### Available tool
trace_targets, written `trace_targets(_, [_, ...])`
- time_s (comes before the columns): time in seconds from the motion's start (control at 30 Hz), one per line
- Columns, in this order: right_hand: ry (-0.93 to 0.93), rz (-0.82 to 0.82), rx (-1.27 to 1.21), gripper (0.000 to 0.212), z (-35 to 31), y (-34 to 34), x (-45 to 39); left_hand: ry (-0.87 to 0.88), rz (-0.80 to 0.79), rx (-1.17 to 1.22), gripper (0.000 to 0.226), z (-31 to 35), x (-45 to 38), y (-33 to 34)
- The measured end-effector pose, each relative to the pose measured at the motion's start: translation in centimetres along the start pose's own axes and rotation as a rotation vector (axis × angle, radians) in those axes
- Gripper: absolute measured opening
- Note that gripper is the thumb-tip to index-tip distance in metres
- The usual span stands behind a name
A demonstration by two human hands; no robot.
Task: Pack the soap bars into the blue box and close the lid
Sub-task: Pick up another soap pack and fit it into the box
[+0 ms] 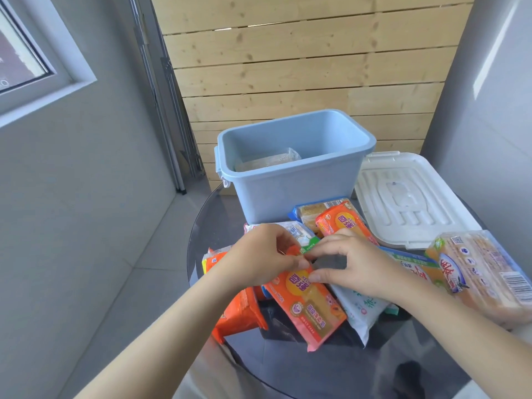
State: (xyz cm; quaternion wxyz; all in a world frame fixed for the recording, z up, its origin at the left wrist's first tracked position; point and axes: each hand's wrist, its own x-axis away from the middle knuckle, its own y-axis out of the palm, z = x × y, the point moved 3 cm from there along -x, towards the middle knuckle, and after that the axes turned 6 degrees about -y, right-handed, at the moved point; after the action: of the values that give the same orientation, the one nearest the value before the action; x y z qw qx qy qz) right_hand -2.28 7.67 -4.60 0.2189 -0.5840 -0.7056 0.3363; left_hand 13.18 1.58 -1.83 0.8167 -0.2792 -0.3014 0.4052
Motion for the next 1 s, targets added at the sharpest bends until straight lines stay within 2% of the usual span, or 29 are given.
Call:
trace_targets(0.13, [0.024, -0.059, -0.18, 0.053, -0.6, 0.2, 0.1, -0.042, 0.043, 0.176, 0.024, -0.1, -0.1, -2.0])
trace_targets(0.27, [0.035, -0.071, -0.429, 0.046, -1.6, -0.1, -0.4, -0.051, 0.033, 0.499, 0.018, 0.3, -0.6, -4.0])
trace_targets(0.33, [0.058, 0.012, -0.491, 0.047, -1.6, -1.3, -0.9, -0.049, 0.069, 0.614, 0.019, 0.4, -0.9, -4.3])
trace_targets(0.43, [0.122, 0.184, -0.435, 0.049, -0.7, -3.9, -1.9, -0.085, 0.144, 0.719, 0.02, -0.1, -1.3, -3.6])
trace_targets(0.53, [0.228, 0.219, -0.458, 0.047, 1.0, -5.0, -3.1, -0.15, 0.139, 0.781, 0.021, -1.1, -1.2, -2.4])
trace_targets(0.63, [0.27, 0.165, -0.488, 0.04, 1.7, -3.9, -4.2, -0.184, 0.118, 0.616, 0.016, -2.5, -0.9, -1.7])
trace_targets(0.77, [0.236, 0.211, -0.42, 0.041, 1.8, -2.2, -4.9, -0.18, 0.218, 0.225, 0.018, -3.3, -0.4, -2.0])
trace_targets(0.8, [0.227, 0.23, -0.392, 0.044, 1.7, -2.0, -5.0, -0.162, 0.208, 0.108, 0.026, -3.3, -0.3, -2.2])
trace_targets(0.87, [0.199, 0.215, -0.328, 0.05, 1.6, -1.5, -5.1, -0.135, 0.092, -0.085, 0.055, -3.1, -0.3, -2.0])
trace_targets(0.93, [0.163, 0.131, -0.209, 0.053, 1.5, -1.1, -5.0, -0.131, -0.015, -0.208, 0.085, -2.7, -0.1, -1.4])
trace_targets(1.0, [0.154, 0.037, -0.055, 0.054, 1.5, -1.0, -4.9, -0.111, -0.008, -0.334, 0.1, -2.5, -0.3, -0.6])
